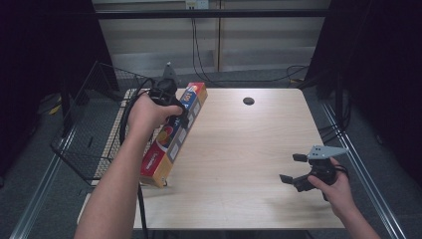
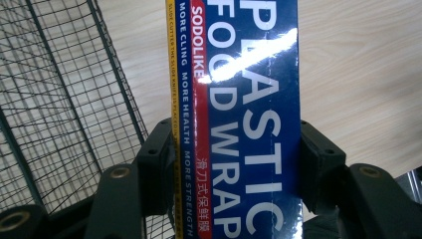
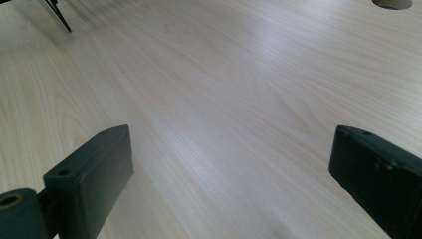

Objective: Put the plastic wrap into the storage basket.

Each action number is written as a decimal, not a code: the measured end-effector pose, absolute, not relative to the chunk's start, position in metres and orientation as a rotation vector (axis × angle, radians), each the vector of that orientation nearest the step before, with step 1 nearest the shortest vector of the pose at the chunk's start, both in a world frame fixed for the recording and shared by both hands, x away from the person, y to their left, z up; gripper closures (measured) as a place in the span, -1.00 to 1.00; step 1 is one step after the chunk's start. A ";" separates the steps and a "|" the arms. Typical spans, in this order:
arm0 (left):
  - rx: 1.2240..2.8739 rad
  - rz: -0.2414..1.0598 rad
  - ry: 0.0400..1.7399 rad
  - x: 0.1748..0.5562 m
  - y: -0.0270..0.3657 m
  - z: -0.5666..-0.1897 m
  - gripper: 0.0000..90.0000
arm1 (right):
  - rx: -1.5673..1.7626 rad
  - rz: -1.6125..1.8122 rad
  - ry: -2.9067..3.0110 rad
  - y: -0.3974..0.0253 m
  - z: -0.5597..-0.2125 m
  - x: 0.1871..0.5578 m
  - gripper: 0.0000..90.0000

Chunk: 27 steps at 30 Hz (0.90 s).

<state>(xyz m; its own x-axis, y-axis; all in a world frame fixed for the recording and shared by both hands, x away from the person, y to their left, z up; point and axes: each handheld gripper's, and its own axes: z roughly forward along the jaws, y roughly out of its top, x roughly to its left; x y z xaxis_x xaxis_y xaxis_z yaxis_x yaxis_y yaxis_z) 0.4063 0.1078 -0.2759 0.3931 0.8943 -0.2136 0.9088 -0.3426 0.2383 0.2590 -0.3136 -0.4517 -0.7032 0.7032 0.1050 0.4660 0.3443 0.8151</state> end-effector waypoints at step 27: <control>2.301 -0.021 1.618 0.409 0.136 -0.256 -0.04 | 1.054 1.286 2.344 -0.315 -0.452 0.259 -0.92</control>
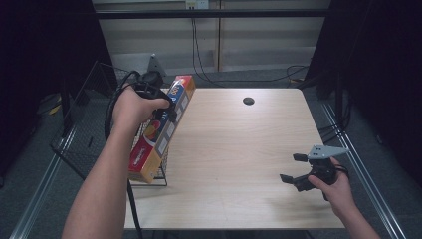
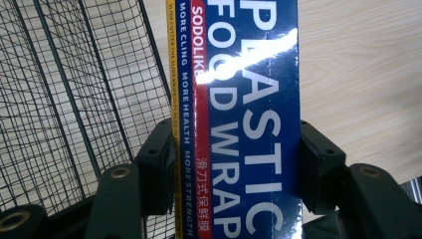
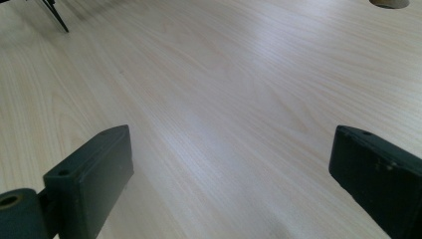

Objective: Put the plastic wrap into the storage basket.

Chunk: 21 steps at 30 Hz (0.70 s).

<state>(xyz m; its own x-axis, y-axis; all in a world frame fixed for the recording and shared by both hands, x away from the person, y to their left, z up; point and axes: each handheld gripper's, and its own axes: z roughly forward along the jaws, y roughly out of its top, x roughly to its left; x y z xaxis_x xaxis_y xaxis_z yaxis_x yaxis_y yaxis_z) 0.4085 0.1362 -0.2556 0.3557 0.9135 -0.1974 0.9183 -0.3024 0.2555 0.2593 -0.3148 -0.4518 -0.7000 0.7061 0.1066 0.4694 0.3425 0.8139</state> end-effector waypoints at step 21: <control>2.264 0.016 1.669 0.411 0.157 -0.244 -0.04 | 1.059 1.293 2.340 -0.316 -0.452 0.259 -0.92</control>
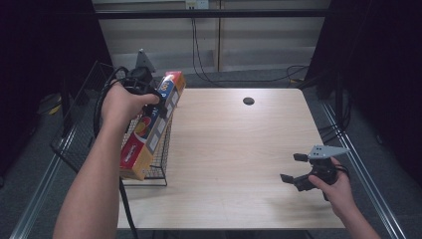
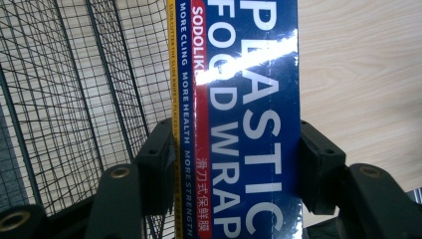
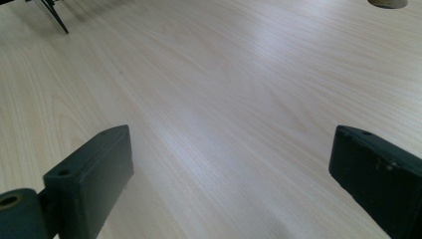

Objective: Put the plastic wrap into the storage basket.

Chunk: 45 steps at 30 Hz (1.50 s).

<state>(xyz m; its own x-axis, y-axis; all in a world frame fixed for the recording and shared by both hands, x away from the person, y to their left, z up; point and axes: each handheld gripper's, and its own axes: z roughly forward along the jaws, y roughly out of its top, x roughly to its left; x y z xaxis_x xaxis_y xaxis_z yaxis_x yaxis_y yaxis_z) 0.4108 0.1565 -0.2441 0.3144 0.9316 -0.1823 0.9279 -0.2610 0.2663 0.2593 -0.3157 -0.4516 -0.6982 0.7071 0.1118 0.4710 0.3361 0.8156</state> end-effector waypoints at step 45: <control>2.182 0.052 1.785 0.416 0.201 -0.233 -0.04 | 1.061 1.278 2.355 -0.315 -0.454 0.259 -0.93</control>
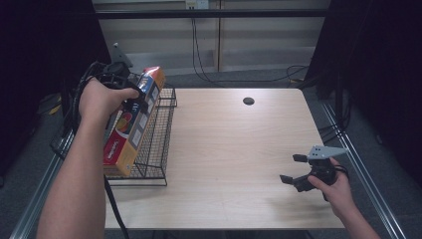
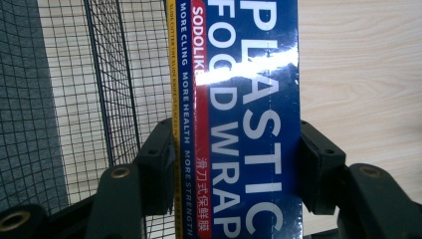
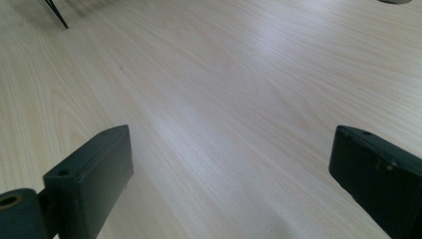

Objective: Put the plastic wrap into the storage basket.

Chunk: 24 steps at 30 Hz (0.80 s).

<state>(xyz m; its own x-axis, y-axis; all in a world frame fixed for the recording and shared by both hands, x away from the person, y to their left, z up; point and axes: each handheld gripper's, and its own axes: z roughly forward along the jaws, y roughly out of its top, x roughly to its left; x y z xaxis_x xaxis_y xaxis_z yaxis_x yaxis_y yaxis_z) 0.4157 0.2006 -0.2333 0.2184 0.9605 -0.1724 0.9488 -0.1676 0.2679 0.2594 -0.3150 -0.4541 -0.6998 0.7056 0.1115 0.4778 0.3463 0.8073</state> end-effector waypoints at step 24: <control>2.159 0.088 1.834 0.418 0.223 -0.230 -0.04 | 1.056 1.261 2.357 -0.313 -0.457 0.259 -0.93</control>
<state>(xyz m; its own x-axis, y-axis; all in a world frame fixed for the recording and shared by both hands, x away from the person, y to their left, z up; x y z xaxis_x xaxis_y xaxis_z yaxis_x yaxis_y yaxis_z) 0.4183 0.2228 -0.2298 0.1799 0.9722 -0.1499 0.9535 -0.1349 0.2694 0.2588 -0.3126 -0.4569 -0.6994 0.7076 0.1001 0.4759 0.3568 0.8039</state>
